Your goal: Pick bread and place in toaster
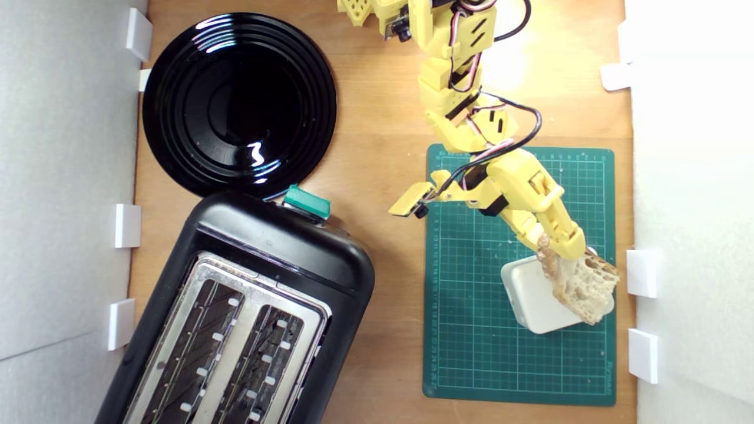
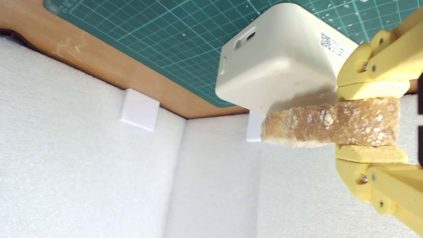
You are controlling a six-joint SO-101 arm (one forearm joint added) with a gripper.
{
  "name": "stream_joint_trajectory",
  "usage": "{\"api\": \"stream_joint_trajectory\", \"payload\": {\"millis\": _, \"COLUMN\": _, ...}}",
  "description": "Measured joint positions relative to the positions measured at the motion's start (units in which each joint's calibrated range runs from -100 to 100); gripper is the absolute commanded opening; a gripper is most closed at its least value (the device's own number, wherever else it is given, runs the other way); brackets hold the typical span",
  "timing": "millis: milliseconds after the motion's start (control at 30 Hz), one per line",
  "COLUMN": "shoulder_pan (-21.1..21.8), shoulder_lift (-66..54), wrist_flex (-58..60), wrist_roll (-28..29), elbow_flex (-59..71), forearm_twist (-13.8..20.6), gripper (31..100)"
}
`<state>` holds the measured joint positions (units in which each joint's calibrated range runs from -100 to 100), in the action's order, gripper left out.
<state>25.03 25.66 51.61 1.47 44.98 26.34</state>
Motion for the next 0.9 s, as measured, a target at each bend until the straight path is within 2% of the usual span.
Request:
{"api": "stream_joint_trajectory", "payload": {"millis": 433, "shoulder_pan": 0.1, "shoulder_lift": -0.8, "wrist_flex": 0.0, "wrist_roll": 0.0, "elbow_flex": 0.1, "forearm_twist": 0.0, "gripper": 54.6}}
{"api": "stream_joint_trajectory", "payload": {"millis": 533, "shoulder_pan": -0.5, "shoulder_lift": -4.8, "wrist_flex": -1.9, "wrist_roll": 0.0, "elbow_flex": 0.3, "forearm_twist": 0.0, "gripper": 54.6}}
{"api": "stream_joint_trajectory", "payload": {"millis": 900, "shoulder_pan": -3.1, "shoulder_lift": -29.6, "wrist_flex": -21.6, "wrist_roll": 2.5, "elbow_flex": 0.3, "forearm_twist": 0.0, "gripper": 54.8}}
